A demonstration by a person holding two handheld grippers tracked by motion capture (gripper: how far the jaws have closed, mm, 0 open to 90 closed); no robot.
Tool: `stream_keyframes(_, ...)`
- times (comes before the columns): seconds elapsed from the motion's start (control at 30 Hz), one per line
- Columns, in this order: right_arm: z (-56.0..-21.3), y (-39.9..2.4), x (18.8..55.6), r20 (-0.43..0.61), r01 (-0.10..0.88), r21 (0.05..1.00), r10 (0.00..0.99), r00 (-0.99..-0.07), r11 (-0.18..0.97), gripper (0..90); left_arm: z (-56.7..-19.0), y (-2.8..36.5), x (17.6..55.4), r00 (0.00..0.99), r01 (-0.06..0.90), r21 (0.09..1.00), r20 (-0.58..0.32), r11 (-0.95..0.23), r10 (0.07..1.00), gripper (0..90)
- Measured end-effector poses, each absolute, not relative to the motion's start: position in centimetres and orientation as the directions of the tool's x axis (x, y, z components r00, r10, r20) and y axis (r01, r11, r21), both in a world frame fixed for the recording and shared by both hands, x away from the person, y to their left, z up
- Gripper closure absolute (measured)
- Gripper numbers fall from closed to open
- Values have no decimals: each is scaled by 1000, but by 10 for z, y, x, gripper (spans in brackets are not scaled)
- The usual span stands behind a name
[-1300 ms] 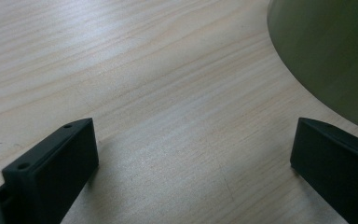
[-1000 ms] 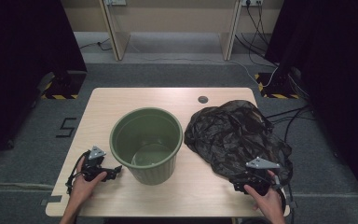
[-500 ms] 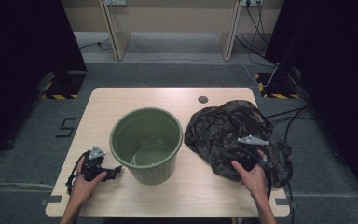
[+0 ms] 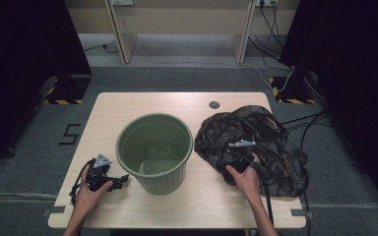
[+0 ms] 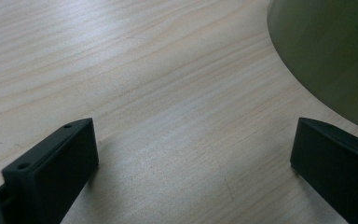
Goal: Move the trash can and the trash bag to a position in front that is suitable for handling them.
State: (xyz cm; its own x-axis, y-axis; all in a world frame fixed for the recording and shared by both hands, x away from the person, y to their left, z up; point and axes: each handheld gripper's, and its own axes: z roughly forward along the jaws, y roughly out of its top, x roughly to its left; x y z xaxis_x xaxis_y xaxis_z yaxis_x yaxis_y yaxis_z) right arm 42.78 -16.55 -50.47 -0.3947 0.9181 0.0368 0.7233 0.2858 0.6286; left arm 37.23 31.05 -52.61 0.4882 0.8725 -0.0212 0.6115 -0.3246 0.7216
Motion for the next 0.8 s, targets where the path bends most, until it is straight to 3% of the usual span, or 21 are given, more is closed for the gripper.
stream_keyframes(0.13, -506, -164, 423, 10, 711, 630, 912, -411, 313, 157, -526, 311, 372, 488, 611, 722, -21, -325, 873, 0)
stream_keyframes(0.3, -507, -164, 406, -8, 664, 631, 859, -511, 401, 159, -526, 311, 372, 488, 611, 722, -21, -325, 872, 0)
stream_keyframes(0.5, -503, -180, 367, -2, 583, 597, 728, -686, 551, 164, -526, 311, 372, 488, 611, 721, -21, -325, 872, 0)
stream_keyframes(0.57, -501, -188, 358, 26, 582, 594, 709, -704, 555, 208, -526, 311, 372, 488, 611, 722, -21, -325, 873, 0)
stream_keyframes(0.6, -499, -193, 355, 54, 588, 600, 706, -706, 542, 243, -526, 311, 372, 488, 611, 722, -21, -325, 873, 0)
stream_keyframes(0.73, -488, -210, 346, 82, 601, 653, 746, -661, 461, 198, -526, 311, 372, 488, 612, 721, -21, -325, 872, 0)
stream_keyframes(0.8, -473, -228, 345, 51, 643, 698, 874, -483, 314, 165, -526, 311, 372, 488, 611, 722, -21, -325, 872, 0)
